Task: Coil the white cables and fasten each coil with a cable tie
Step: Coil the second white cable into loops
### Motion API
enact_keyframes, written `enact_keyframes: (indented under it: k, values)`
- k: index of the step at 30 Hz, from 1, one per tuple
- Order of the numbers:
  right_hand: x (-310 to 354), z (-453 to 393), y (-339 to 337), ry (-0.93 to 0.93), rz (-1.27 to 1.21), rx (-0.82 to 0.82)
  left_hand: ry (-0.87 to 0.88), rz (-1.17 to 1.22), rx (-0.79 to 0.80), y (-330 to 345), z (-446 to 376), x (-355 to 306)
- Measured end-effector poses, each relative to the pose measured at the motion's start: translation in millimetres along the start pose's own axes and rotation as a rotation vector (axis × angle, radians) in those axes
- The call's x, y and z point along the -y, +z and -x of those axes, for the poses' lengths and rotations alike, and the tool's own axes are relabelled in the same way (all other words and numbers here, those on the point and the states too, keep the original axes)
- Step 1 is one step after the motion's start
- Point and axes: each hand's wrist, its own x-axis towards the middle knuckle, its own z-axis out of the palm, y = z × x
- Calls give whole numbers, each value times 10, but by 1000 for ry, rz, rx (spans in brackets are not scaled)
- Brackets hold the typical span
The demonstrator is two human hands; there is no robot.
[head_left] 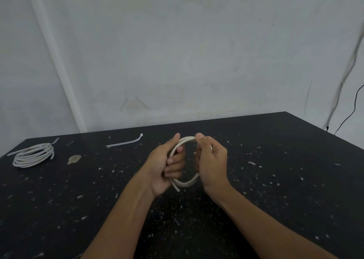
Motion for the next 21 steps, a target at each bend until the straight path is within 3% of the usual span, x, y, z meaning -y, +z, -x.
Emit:
enact_keyframes:
  k: [2, 6, 12, 18, 21]
  values:
    - [0, 11, -4, -4, -39, 11, -40, 63, 39, -4, 17, -12]
    - [24, 35, -12, -25, 3, 30, -4, -149, -71, -23, 34, -20]
    - [-20, 8, -6, -68, 47, 63, 60, -146, -37, 12, 32, -51]
    - [-71, -178, -240, -322, 665, 325, 121, -413, -253, -29, -7, -58]
    - [-32, -165, -256, -305, 604, 383, 133, -442, -247, -25, 4, -60]
